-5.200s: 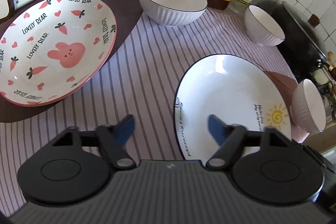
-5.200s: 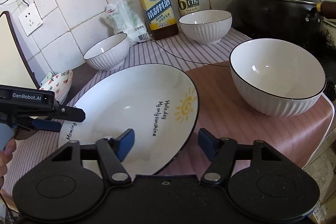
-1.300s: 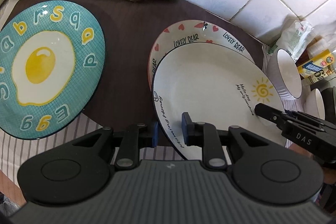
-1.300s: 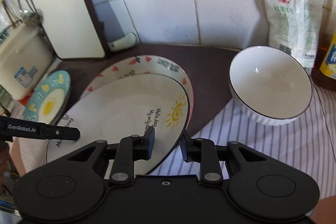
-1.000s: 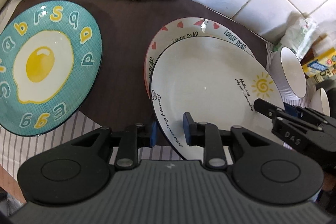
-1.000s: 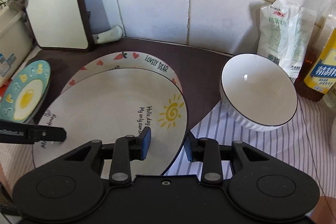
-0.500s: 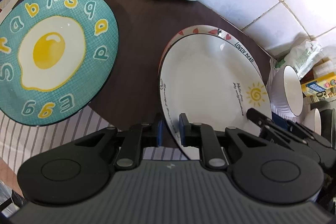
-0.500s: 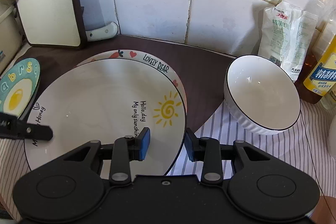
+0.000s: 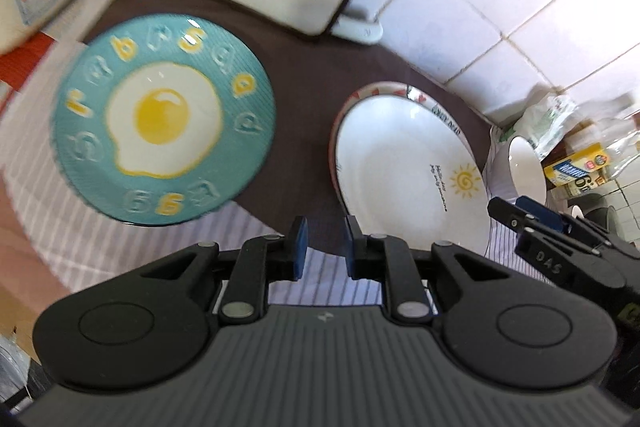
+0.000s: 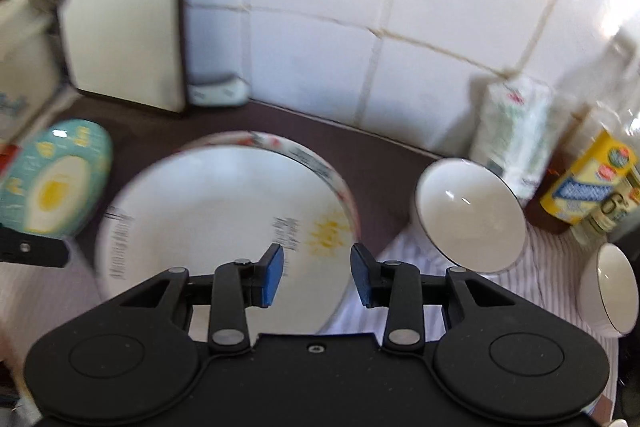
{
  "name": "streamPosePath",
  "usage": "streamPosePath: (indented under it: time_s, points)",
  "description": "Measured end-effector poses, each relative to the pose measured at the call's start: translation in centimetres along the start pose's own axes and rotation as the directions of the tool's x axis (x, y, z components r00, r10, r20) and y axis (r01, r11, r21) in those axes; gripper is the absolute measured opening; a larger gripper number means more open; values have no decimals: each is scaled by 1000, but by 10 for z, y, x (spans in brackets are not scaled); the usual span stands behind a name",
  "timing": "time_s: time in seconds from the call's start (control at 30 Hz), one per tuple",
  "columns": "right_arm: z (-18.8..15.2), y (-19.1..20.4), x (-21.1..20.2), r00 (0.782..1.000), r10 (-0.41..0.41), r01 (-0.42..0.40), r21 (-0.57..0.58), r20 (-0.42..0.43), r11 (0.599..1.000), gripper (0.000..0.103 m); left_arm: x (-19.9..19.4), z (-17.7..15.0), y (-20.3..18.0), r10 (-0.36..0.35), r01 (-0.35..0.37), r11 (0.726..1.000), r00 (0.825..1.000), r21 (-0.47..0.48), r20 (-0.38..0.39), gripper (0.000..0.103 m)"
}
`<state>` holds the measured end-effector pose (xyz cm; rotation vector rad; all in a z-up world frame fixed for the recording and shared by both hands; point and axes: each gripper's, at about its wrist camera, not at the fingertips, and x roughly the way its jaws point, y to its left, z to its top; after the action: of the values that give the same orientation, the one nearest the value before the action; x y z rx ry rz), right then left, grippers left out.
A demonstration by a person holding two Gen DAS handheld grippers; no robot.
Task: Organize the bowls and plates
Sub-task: 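Move the right gripper to the teal egg plate rim and grasp it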
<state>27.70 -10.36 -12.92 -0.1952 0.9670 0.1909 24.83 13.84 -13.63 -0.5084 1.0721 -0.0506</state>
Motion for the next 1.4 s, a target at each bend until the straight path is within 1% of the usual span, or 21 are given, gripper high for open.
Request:
streamPosePath:
  time_s: [0.07,0.13,0.23,0.3,0.37,0.47,0.53,0.63,0.73,0.77,0.83,0.87,0.9,1.0,1.07,1.13,1.2,1.33,1.4]
  points:
    - [7,6,-13,998,63,-63,-2,15,998,43,-18,0,6,15,-16,1000,1000,17,26,17]
    - [14,12,-25,991,131,-132,4,29,991,44,-34,1,12,35,-36,999,998,26,52,17]
    - [23,23,-37,971,237,-238,14,37,971,46,-55,0,21,54,-57,998,994,32,90,17]
    - [28,34,-43,957,289,-289,4,36,957,48,-66,1,28,59,-63,998,992,31,115,18]
    - [31,47,-47,944,330,-330,-21,25,944,51,-75,1,34,72,-76,997,987,21,145,18]
    - [34,65,-47,927,375,-373,-58,16,926,52,-91,1,50,129,-123,992,969,-39,211,18]
    - [37,77,-49,927,375,-373,-53,17,926,53,-99,2,61,144,-135,989,963,-53,228,18]
    - [39,91,-56,900,435,-432,-69,36,899,61,-105,4,75,168,-159,986,951,-59,260,19]
    - [37,106,-49,875,483,-480,-89,20,873,63,-103,6,87,181,-171,983,941,-60,284,24]
    - [36,110,-44,866,500,-498,-79,16,864,65,-100,6,91,179,-169,984,941,-60,289,26]
    - [29,118,-28,850,527,-527,-21,-6,850,66,-92,4,99,179,-168,984,939,-64,293,28]
    - [23,122,-20,839,543,-543,-8,-23,839,66,-86,3,102,177,-165,984,938,-67,297,31]
    - [17,125,-13,833,552,-552,-6,-33,834,66,-81,1,105,175,-161,984,937,-71,301,34]
    - [4,134,2,830,558,-558,-7,-19,830,68,-64,-2,114,162,-142,986,940,-87,299,38]
    - [-2,138,10,825,565,-565,-2,-12,825,75,-52,-4,118,154,-134,987,944,-90,291,41]
    - [-7,139,19,818,576,-576,21,-4,817,76,-42,-5,122,159,-138,986,945,-93,285,42]
    - [-10,140,28,813,582,-582,36,3,812,77,-35,-5,126,170,-149,984,944,-97,284,46]
    - [-14,145,39,822,570,-570,19,0,822,78,-25,-5,134,169,-146,984,944,-101,285,52]
    - [-15,148,41,830,558,-558,-3,3,830,79,-21,-4,136,167,-146,985,943,-95,286,57]
